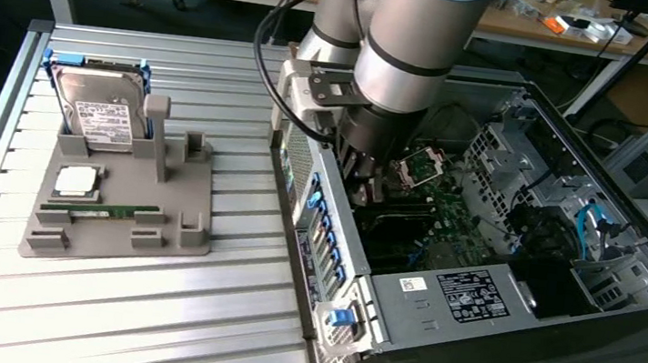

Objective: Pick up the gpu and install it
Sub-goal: 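Press down on the gpu until it lock into place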

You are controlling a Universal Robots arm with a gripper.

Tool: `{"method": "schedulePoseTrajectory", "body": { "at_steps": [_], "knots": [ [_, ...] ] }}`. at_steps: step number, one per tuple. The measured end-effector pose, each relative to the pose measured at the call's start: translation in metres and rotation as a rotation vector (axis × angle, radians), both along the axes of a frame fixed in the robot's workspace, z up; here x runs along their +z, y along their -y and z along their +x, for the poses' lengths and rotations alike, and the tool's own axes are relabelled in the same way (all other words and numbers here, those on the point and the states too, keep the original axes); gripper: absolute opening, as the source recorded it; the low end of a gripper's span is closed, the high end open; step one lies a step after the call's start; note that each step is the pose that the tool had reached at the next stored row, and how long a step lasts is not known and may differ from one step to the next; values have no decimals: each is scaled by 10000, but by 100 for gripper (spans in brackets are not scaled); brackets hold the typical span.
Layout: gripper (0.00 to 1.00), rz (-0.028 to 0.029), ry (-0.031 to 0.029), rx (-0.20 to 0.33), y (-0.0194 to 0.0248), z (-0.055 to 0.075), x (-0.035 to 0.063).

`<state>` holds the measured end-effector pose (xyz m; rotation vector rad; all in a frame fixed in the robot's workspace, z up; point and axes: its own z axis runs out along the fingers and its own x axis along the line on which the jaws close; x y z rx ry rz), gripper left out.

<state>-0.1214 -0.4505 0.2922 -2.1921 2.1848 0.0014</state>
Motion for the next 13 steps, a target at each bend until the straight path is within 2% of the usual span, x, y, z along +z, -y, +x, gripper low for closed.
{"method": "schedulePoseTrajectory", "body": {
  "at_steps": [5,13],
  "knots": [
    [10,2,4,1,0,-36,-1],
    [10,1,-8,-1,0,-21,-12]
  ]
}}
